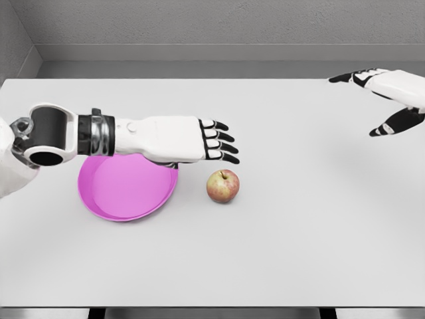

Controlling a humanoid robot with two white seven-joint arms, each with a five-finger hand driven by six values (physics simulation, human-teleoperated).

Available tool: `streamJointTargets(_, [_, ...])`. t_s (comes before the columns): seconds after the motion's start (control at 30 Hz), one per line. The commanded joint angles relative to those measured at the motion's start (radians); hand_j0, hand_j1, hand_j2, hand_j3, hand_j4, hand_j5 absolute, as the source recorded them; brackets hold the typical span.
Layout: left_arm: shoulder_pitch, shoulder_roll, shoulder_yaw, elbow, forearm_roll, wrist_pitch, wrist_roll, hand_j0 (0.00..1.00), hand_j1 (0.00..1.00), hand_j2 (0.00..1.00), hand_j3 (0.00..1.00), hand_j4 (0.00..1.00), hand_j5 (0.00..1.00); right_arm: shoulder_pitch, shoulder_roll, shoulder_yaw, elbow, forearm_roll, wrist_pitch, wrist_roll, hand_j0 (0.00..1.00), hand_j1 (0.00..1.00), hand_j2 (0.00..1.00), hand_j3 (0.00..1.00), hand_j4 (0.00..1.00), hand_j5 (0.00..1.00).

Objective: Put the apple on the plate with both arms

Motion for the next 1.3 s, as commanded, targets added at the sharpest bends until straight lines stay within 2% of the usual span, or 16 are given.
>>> streamJointTargets(0.0, [0.0, -0.028, -0.075, 0.002, 0.022, 0.002, -0.002, 1.0, 1.0, 1.0, 1.0, 1.0, 1.0, -0.002, -0.001, 0.015, -0.005, -0.001, -0.02, 0.0, 1.0, 1.0, 1.0, 1.0, 1.0, 1.0])
streamJointTargets(0.07, [-0.018, -0.029, -0.109, 0.005, 0.049, 0.002, -0.002, 1.0, 1.0, 1.0, 1.0, 1.0, 1.0, -0.009, 0.006, 0.036, -0.005, -0.001, -0.091, 0.0, 1.0, 1.0, 1.0, 1.0, 1.0, 1.0])
streamJointTargets(0.1, [-0.02, -0.029, -0.112, 0.006, 0.059, 0.002, -0.002, 1.0, 1.0, 1.0, 1.0, 1.0, 1.0, -0.009, 0.006, 0.036, -0.005, -0.003, -0.099, 0.0, 1.0, 1.0, 1.0, 1.0, 1.0, 1.0])
streamJointTargets(0.3, [-0.026, -0.037, -0.118, 0.008, 0.069, 0.002, -0.011, 1.0, 1.0, 1.0, 1.0, 1.0, 1.0, -0.011, 0.005, 0.035, -0.005, -0.004, -0.089, 0.0, 1.0, 1.0, 1.0, 1.0, 1.0, 1.0])
streamJointTargets(0.4, [-0.034, -0.055, -0.112, 0.058, 0.068, 0.002, -0.012, 1.0, 1.0, 1.0, 1.0, 1.0, 1.0, -0.009, 0.005, 0.036, -0.005, -0.006, -0.089, 0.0, 1.0, 1.0, 1.0, 1.0, 1.0, 1.0])
streamJointTargets(0.57, [-0.044, -0.117, -0.112, 0.133, 0.04, 0.002, -0.015, 1.0, 1.0, 1.0, 1.0, 1.0, 1.0, -0.008, 0.005, 0.036, -0.005, -0.006, -0.089, 0.0, 1.0, 1.0, 1.0, 1.0, 1.0, 1.0])
streamJointTargets(0.7, [-0.043, -0.147, -0.115, 0.138, -0.001, 0.002, -0.038, 1.0, 1.0, 1.0, 1.0, 1.0, 1.0, -0.003, 0.005, 0.036, -0.005, -0.006, -0.089, 0.0, 1.0, 1.0, 1.0, 1.0, 1.0, 1.0])
streamJointTargets(0.87, [-0.034, -0.19, -0.115, 0.187, -0.021, 0.002, -0.072, 1.0, 1.0, 1.0, 1.0, 1.0, 1.0, -0.002, 0.005, 0.036, -0.005, -0.006, -0.089, 0.0, 1.0, 1.0, 1.0, 1.0, 1.0, 1.0])
streamJointTargets(0.97, [-0.031, -0.198, -0.114, 0.192, -0.056, 0.002, -0.072, 1.0, 1.0, 1.0, 1.0, 1.0, 1.0, 0.0, 0.003, 0.036, -0.005, -0.006, -0.089, 0.0, 1.0, 1.0, 1.0, 1.0, 1.0, 1.0])
streamJointTargets(1.0, [-0.031, -0.2, -0.114, 0.216, -0.062, 0.002, -0.074, 1.0, 1.0, 1.0, 1.0, 1.0, 1.0, 0.0, 0.003, 0.036, -0.005, -0.006, -0.089, 0.0, 1.0, 1.0, 1.0, 1.0, 1.0, 1.0])
streamJointTargets(1.23, [-0.029, -0.2, -0.114, 0.221, -0.064, 0.002, -0.098, 1.0, 1.0, 1.0, 1.0, 1.0, 1.0, 0.0, 0.003, 0.036, -0.005, -0.006, -0.088, 0.0, 1.0, 1.0, 1.0, 1.0, 1.0, 1.0])
streamJointTargets(1.27, [-0.028, -0.2, -0.114, 0.221, -0.064, 0.002, -0.121, 1.0, 1.0, 1.0, 1.0, 1.0, 1.0, 0.0, 0.003, 0.036, -0.005, -0.006, -0.089, 0.0, 1.0, 1.0, 1.0, 1.0, 1.0, 1.0])
